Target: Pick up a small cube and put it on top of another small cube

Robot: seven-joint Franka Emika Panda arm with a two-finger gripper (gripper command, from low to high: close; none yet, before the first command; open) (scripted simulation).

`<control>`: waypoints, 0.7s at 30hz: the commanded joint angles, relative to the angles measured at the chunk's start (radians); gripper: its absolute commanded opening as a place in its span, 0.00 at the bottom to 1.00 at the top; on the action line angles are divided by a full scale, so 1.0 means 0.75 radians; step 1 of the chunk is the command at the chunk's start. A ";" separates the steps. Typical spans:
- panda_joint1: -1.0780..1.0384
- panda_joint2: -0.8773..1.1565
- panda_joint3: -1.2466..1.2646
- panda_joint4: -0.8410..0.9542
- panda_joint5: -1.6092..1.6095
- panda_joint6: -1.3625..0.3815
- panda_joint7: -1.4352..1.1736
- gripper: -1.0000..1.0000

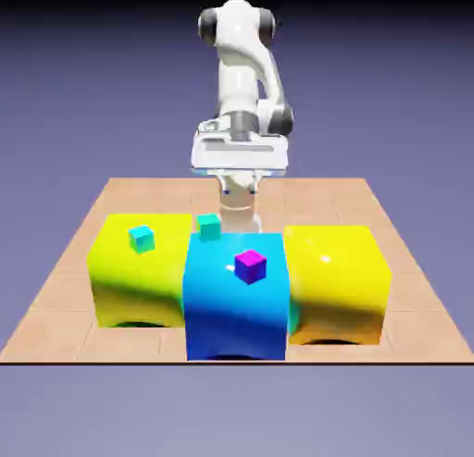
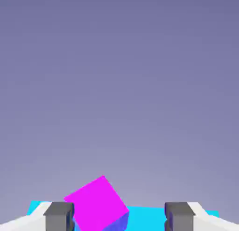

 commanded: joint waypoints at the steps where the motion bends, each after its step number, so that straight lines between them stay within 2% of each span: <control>1: 0.007 0.044 0.033 0.040 -0.047 -0.058 -0.019 0.50; 21: 0.151 0.924 0.685 0.833 -0.987 -1.218 -0.404 0.50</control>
